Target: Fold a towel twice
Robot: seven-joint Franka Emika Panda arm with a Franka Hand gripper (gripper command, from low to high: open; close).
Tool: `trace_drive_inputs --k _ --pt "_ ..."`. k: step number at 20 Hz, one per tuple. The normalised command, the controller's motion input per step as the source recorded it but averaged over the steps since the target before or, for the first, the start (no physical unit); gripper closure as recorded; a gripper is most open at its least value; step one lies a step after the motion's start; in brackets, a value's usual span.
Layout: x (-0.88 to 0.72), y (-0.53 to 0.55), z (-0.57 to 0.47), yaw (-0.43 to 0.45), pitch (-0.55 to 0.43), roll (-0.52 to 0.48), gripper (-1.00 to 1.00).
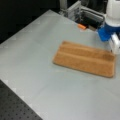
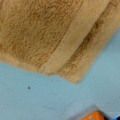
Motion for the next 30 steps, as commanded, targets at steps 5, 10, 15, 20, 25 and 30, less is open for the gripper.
trace_drive_inputs --k 5,10,15,20,25,30 --pt "-0.01 0.04 0.15 0.361 -0.030 -0.014 -1.00" --pt "0.36 0.20 0.20 0.300 0.013 -0.136 -1.00" --pt "0.45 0.21 0.18 0.202 0.043 -0.234 -1.00" --pt "0.59 0.31 0.31 0.105 0.206 -0.294 -1.00" --pt "0.67 0.34 0.38 0.117 0.395 -0.305 -1.00" --pt "0.60 0.27 0.30 0.135 0.398 -0.326 -1.00"
